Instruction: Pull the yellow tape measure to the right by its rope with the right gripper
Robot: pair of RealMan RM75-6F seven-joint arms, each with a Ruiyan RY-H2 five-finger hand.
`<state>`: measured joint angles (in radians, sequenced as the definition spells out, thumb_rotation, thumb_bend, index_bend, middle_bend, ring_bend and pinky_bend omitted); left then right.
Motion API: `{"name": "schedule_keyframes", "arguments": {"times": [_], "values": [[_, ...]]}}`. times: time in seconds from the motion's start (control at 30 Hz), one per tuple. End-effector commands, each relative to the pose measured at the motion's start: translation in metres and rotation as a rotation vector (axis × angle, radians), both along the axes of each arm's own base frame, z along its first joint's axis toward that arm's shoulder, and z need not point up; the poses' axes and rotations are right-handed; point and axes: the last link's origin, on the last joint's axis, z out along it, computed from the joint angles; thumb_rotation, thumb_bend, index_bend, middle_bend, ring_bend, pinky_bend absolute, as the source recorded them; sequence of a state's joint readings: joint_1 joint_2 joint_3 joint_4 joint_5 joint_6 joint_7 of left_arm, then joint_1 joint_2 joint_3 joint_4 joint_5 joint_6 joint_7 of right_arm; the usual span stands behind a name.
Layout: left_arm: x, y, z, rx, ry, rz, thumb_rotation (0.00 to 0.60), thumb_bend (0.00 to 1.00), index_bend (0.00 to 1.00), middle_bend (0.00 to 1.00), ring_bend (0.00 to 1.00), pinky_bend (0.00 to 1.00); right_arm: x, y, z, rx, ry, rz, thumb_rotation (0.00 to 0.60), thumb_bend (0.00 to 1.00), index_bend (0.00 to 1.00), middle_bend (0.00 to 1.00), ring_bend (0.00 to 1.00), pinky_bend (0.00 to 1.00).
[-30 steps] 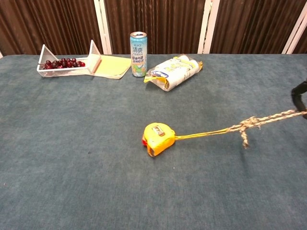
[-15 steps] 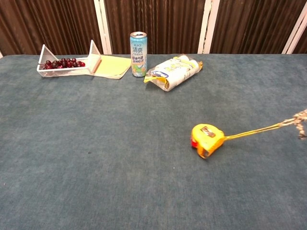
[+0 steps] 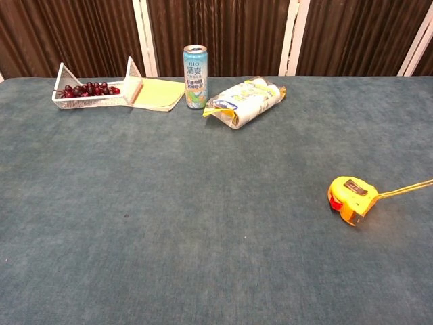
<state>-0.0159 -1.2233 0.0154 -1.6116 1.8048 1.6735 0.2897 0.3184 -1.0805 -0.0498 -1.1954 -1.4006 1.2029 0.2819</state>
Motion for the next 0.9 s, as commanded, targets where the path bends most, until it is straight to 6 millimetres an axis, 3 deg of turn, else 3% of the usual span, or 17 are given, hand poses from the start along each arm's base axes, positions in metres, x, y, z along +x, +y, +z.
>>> {"name": "schedule_keyframes", "arguments": {"times": [0.03,0.1,0.27,0.37,0.5,0.6,0.67,0.77,0.9], "values": [[0.001,0.0,-0.001,-0.002,0.003,0.0,0.6,0.37,0.12,0.09,0.06,0.26,-0.004,0.0,0.001,-0.002,-0.018,-0.004,0.6,0.62,0.96,1.0,0.9,1.0],[0.001,0.0,-0.002,-0.003,0.006,-0.002,0.6,0.37,0.12,0.09,0.06,0.26,-0.004,0.0,-0.001,0.007,-0.024,0.002,0.6,0.61,0.91,1.0,0.89,1.0],[0.001,0.0,-0.002,-0.002,0.007,-0.002,0.6,0.37,0.12,0.09,0.06,0.26,0.005,0.001,-0.011,0.032,-0.05,0.058,0.6,0.47,0.68,1.0,0.89,1.0],[0.0,0.0,-0.001,-0.001,0.006,-0.001,0.6,0.37,0.12,0.09,0.06,0.26,0.016,0.004,-0.016,0.032,-0.094,0.13,0.6,0.29,0.57,1.0,0.88,1.0],[0.001,-0.001,-0.001,0.0,0.005,-0.006,0.6,0.37,0.12,0.09,0.06,0.26,0.035,0.01,-0.02,0.029,-0.195,0.236,0.6,0.15,0.46,1.0,0.87,1.0],[0.001,-0.001,0.0,0.001,0.005,-0.008,0.6,0.37,0.12,0.09,0.06,0.26,0.042,0.017,-0.02,0.038,-0.234,0.283,0.6,0.1,0.37,0.99,0.78,0.96],[0.001,-0.002,0.0,0.0,0.006,-0.01,0.6,0.37,0.12,0.09,0.06,0.26,0.046,0.02,-0.018,0.029,-0.242,0.303,0.6,0.06,0.3,0.85,0.59,0.91],[0.0,-0.001,-0.001,-0.001,0.007,-0.01,0.6,0.37,0.12,0.09,0.06,0.26,0.053,0.025,-0.015,-0.037,-0.296,0.344,0.6,0.06,0.28,0.57,0.42,0.81],[0.0,0.0,-0.002,-0.001,0.015,-0.008,0.6,0.37,0.12,0.09,0.06,0.26,0.065,0.039,-0.012,-0.167,-0.459,0.397,0.6,0.06,0.28,0.31,0.19,0.44]]}}
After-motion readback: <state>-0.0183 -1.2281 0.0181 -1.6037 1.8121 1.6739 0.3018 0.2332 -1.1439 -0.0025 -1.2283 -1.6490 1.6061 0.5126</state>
